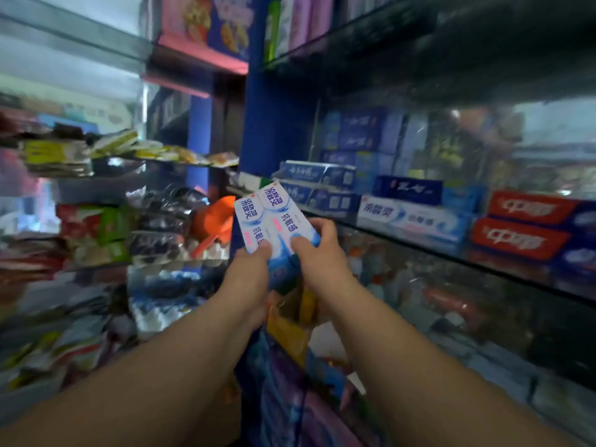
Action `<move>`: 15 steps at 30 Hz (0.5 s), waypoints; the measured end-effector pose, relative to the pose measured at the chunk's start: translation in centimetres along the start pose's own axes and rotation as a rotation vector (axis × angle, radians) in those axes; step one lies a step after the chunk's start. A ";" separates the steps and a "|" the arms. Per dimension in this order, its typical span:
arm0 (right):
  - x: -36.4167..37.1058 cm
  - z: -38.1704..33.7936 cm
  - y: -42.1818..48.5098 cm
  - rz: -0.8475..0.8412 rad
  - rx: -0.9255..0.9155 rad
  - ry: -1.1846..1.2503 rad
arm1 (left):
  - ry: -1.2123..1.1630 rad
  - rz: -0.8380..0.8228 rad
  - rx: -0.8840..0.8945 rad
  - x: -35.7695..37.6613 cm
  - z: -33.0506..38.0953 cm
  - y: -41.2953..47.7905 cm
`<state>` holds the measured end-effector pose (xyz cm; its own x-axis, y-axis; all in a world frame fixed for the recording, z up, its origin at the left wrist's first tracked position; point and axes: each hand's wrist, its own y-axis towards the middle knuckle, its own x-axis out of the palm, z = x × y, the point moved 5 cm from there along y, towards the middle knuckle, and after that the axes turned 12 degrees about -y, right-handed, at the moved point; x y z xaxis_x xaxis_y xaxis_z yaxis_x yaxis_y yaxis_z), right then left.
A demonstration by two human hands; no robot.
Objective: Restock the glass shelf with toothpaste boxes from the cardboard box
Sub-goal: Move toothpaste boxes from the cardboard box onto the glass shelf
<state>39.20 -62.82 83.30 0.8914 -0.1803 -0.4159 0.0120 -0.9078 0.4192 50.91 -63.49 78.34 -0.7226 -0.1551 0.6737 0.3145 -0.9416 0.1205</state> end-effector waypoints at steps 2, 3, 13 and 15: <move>-4.0 -1.5 1.1 0.058 0.029 0.023 | 0.023 -0.084 0.024 4.6 1.2 -0.4; -5.8 -1.9 1.8 0.092 0.047 0.033 | 0.003 -0.126 0.018 6.8 1.5 -0.7; -19.3 -1.6 5.1 0.184 0.295 0.003 | 0.200 -0.388 -0.162 20.2 -5.8 -1.0; -19.9 -0.5 5.1 0.175 0.400 -0.039 | 0.353 -0.402 -0.122 20.3 -4.4 -3.6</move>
<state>21.73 -63.69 94.08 0.8466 -0.3513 -0.3997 -0.3206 -0.9362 0.1438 32.36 -64.56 88.37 -0.9404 0.1533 0.3037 -0.0880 -0.9719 0.2182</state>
